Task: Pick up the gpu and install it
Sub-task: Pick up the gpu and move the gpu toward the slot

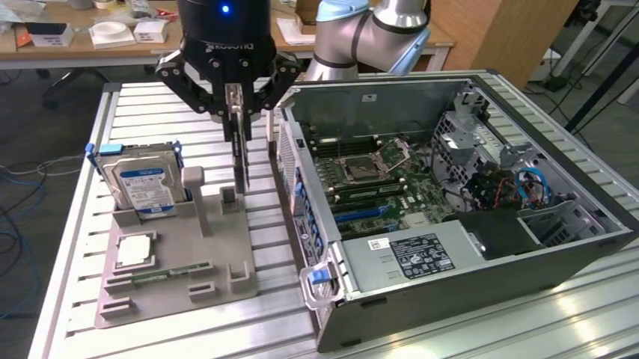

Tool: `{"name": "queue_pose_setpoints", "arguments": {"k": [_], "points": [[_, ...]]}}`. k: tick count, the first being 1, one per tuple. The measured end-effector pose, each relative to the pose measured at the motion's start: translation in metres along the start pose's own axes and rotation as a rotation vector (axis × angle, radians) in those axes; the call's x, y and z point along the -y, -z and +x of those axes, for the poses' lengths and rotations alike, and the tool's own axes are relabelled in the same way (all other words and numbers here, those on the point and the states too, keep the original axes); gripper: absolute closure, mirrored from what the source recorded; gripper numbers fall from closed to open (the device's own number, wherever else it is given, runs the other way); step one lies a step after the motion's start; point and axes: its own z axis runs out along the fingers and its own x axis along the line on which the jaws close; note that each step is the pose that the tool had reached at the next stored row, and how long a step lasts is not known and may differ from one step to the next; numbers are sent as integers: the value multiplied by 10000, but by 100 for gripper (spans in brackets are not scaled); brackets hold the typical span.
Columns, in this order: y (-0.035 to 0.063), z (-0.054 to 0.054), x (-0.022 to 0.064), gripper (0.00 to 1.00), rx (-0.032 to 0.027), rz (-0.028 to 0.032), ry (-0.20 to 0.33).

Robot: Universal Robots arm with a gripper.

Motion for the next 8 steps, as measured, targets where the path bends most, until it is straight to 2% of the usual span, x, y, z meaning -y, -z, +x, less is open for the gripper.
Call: {"name": "queue_pose_setpoints", "arguments": {"k": [8], "points": [[0,0,0,74,0,0,0]]}}
